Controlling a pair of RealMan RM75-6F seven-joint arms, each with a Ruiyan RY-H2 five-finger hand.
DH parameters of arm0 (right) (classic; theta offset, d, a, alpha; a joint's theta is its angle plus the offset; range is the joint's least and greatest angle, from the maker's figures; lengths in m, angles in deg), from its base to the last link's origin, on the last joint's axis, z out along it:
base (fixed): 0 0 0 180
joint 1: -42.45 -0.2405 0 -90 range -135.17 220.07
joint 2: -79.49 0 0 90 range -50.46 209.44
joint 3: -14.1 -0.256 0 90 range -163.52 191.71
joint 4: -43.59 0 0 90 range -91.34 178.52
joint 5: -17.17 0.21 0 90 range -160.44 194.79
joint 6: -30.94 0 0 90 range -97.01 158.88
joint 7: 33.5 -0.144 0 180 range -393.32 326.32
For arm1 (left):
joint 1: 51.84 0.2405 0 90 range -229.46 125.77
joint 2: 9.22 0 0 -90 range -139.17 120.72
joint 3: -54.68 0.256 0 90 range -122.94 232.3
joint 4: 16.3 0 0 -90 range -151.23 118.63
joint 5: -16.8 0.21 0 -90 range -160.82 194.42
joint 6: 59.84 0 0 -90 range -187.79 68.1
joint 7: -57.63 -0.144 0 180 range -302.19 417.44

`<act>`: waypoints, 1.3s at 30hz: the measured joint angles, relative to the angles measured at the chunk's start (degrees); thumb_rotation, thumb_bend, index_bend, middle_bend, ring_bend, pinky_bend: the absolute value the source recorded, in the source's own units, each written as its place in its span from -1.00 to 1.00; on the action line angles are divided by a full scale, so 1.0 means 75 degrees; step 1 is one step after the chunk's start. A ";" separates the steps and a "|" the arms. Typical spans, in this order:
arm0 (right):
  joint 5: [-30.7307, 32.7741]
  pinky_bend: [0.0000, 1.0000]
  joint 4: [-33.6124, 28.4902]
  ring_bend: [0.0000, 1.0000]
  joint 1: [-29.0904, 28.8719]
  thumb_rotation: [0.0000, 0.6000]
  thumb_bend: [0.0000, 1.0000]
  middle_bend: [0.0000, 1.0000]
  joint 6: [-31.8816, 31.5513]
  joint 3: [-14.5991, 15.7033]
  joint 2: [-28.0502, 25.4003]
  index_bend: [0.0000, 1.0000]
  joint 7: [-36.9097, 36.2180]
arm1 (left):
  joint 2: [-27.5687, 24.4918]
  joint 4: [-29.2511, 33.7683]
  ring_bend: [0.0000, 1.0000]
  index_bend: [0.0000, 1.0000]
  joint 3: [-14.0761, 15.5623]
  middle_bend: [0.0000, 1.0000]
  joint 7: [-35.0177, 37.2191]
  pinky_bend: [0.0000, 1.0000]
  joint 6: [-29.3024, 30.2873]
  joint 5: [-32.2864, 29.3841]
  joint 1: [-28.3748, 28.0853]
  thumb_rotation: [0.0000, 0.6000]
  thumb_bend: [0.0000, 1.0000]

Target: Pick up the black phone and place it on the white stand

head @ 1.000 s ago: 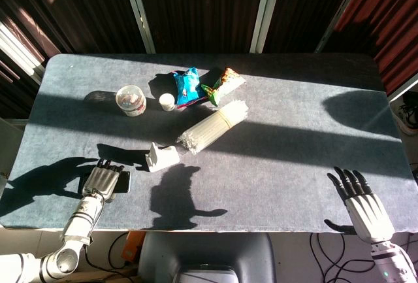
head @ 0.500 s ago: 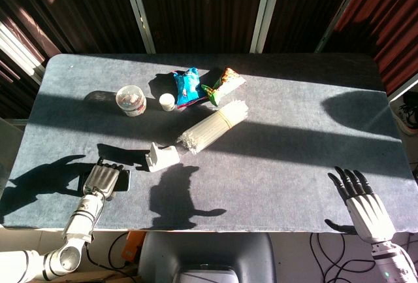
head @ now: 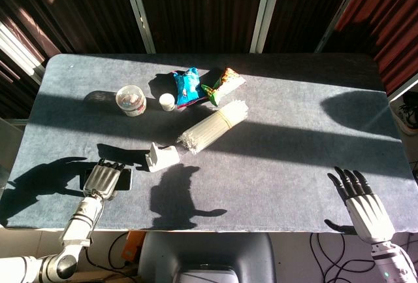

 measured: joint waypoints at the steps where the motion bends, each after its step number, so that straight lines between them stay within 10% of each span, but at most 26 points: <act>1: 0.0001 -1.00 -0.0001 -1.00 -0.0001 1.00 -0.51 -1.00 0.0004 0.0001 0.0004 -1.00 0.0007 | -0.0006 -0.0019 0.22 0.74 0.0020 1.00 0.0068 -0.70 0.0053 0.0138 0.0049 1.00 -0.09; 16: 0.0016 -1.00 -0.0009 -1.00 0.0003 1.00 -0.51 -1.00 0.0013 0.0001 0.0017 -1.00 0.0031 | -0.0365 -0.0064 0.27 0.74 -0.0075 1.00 0.2743 -0.60 0.0636 0.2062 0.0883 1.00 0.05; 29: 0.0056 -1.00 -0.0019 -1.00 -0.0012 1.00 -0.51 -1.00 0.0068 -0.0003 0.0027 -1.00 0.0078 | -0.1010 0.0468 0.29 0.74 -0.1196 1.00 0.7317 -0.58 0.0698 0.2881 0.1587 1.00 0.06; 39: 0.0060 -1.00 -0.0034 -1.00 -0.0024 1.00 -0.51 -1.00 0.0105 0.0009 0.0025 -1.00 0.0119 | -0.0172 0.0424 0.29 0.74 -0.2041 1.00 0.8614 -0.58 0.1332 0.3139 0.1852 1.00 0.06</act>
